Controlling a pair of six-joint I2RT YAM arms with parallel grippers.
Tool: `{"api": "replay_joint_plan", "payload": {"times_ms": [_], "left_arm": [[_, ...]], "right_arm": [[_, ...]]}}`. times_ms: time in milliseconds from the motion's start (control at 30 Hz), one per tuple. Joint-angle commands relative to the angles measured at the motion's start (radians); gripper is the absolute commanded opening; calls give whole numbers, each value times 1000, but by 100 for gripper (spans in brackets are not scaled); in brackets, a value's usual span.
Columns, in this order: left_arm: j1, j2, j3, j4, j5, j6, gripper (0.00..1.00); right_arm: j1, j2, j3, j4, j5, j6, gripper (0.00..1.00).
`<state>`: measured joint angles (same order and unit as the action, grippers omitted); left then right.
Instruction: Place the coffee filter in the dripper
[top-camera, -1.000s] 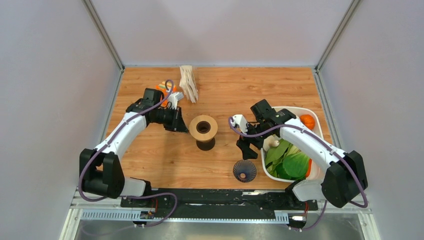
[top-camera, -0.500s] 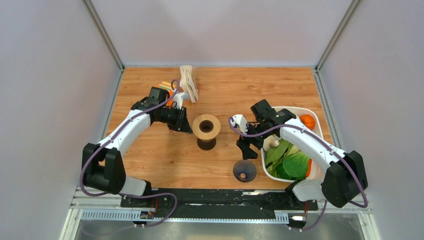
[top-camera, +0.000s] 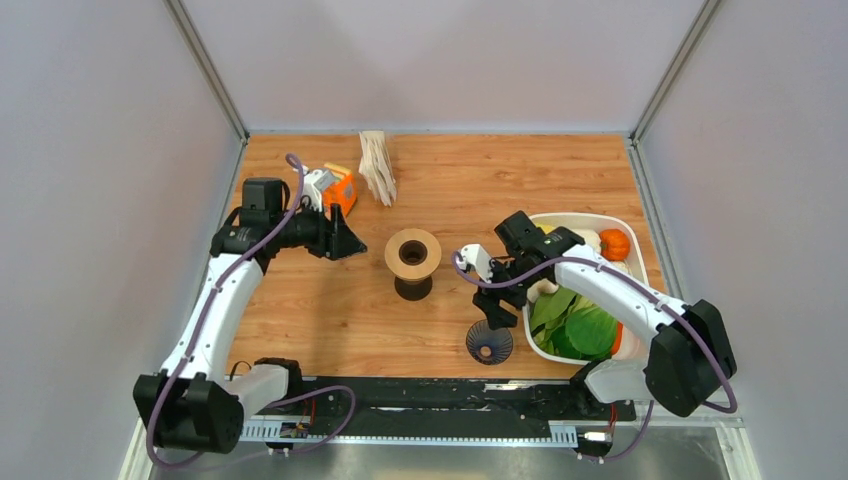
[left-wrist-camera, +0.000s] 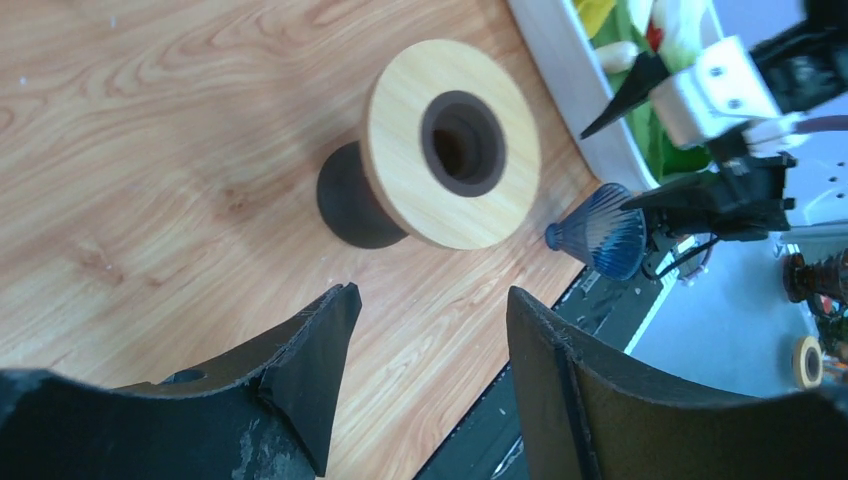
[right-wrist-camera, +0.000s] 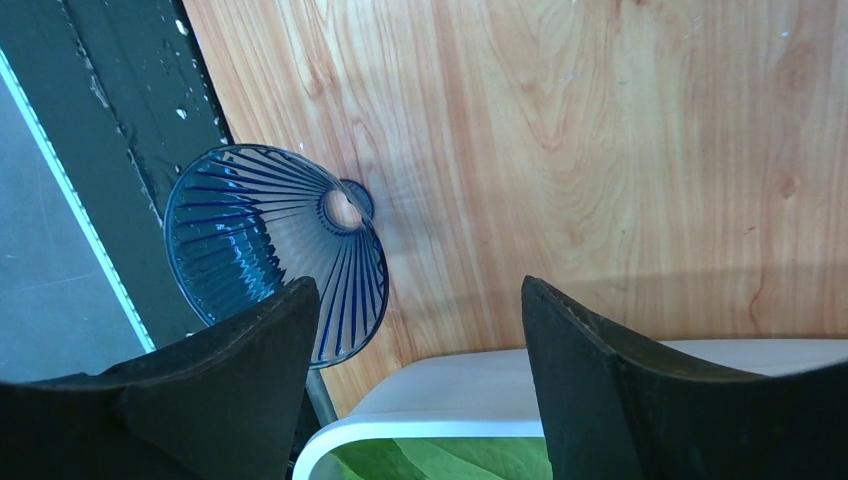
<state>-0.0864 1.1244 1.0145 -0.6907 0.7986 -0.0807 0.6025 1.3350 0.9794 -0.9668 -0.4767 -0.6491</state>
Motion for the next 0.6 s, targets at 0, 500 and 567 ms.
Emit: {"api": "replay_joint_plan", "payload": {"times_ms": [0,500,567], "left_arm": [[0,-103,-13,83,90,-41,67],[0,-198,-9,97,51,-48,69],[0,-202,-7,104,40,-56,69]], "right_arm": [[9,-8,-28,38,27,-38,76],[25,74,-32,70,-5,-30,39],[25,84,-18,64,-30,-15,22]]}}
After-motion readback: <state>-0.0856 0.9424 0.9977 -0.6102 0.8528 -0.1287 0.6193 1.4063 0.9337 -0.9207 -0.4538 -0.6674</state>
